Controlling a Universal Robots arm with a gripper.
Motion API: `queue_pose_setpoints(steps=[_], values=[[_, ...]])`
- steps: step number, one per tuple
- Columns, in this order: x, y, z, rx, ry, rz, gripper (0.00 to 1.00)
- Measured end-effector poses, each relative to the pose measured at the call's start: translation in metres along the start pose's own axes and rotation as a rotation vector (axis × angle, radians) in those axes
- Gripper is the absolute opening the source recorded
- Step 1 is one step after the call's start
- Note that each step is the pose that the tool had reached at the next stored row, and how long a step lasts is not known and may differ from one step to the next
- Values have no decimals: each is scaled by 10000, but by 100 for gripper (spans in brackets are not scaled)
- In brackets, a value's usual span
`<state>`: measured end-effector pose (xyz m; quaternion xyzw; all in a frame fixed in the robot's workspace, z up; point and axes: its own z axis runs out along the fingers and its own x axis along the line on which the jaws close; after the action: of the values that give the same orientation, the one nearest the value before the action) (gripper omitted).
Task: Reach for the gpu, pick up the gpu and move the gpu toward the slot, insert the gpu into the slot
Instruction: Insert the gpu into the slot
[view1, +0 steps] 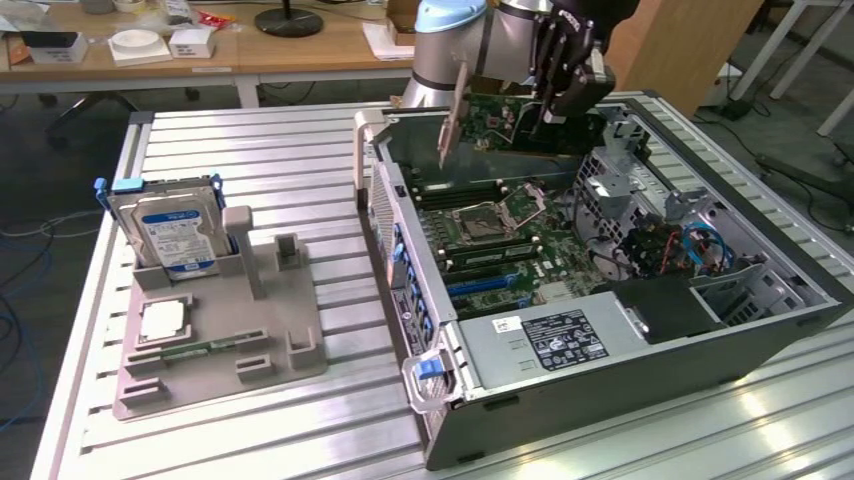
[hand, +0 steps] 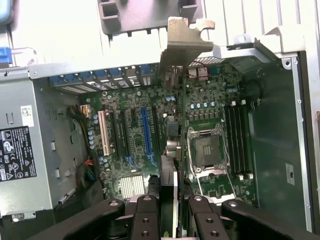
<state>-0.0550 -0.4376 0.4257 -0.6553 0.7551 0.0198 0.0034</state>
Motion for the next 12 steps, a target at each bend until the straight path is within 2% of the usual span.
queue_pose_setpoints(steps=[12], values=[[1,0,0,-29,3,-847,27]])
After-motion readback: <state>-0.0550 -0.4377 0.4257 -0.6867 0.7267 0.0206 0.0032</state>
